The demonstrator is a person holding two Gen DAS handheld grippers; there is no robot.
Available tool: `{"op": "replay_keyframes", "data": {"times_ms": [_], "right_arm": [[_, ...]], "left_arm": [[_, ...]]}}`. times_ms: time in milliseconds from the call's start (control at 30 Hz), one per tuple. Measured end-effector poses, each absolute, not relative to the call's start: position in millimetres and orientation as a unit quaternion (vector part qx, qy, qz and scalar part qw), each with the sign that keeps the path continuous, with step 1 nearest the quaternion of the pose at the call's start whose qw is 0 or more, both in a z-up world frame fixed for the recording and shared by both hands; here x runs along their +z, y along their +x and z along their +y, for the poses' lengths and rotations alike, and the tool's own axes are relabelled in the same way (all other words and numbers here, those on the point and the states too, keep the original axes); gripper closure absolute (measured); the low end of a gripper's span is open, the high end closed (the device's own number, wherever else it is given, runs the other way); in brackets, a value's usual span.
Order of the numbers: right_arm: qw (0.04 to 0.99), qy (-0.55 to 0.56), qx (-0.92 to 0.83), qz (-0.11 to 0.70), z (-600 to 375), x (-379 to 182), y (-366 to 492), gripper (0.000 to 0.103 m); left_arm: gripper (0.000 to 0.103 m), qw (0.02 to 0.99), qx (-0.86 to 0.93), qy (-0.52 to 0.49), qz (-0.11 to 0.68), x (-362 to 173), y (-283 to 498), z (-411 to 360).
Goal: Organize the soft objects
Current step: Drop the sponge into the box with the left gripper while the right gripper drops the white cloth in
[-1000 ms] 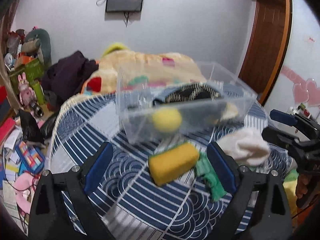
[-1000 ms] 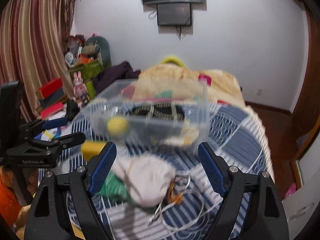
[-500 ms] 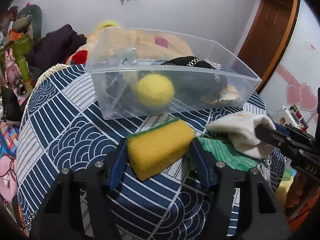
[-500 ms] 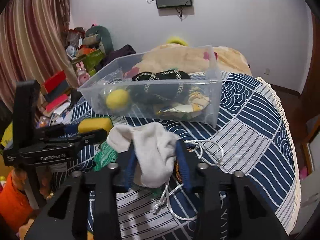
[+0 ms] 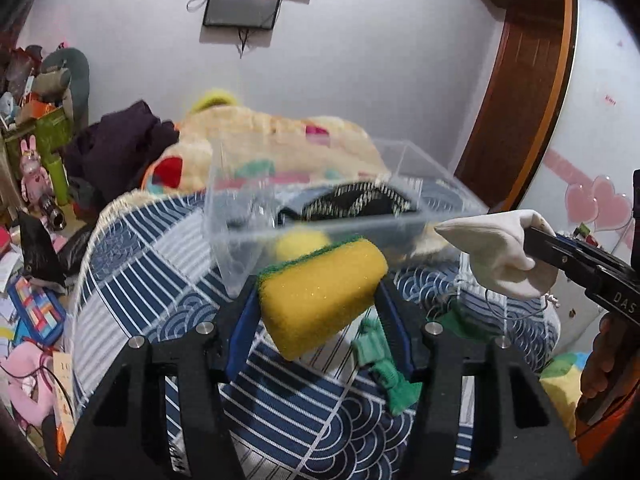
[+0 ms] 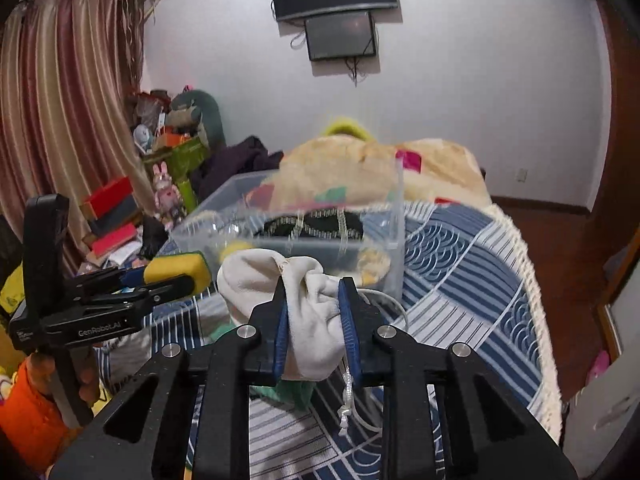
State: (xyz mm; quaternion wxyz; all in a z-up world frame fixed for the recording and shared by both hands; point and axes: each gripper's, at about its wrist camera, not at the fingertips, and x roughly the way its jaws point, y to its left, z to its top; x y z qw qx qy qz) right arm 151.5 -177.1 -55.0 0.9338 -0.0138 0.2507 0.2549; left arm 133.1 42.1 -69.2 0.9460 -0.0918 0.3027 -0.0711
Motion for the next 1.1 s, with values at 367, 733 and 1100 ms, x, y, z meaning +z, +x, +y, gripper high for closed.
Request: {"op": "replay_keyframes", "data": {"times_ms": [367, 733, 1100], "right_arm": [[0.952, 0.0, 0.239, 0.19, -178, -14, 168, 0.082], [0.955, 0.007, 0.231, 0.185, -160, -10, 201, 0.082], [0.941, -0.027, 0.222, 0.253, -134, -50, 236, 0.082]], "left_arm": [[0.046, 0.963, -0.056, -0.084, 0.248, -25, 142, 60], [0.046, 0.963, -0.061, -0.075, 0.252, -17, 189, 61], [0.046, 0.943, -0.074, -0.06, 0.319, -64, 242, 35]]}}
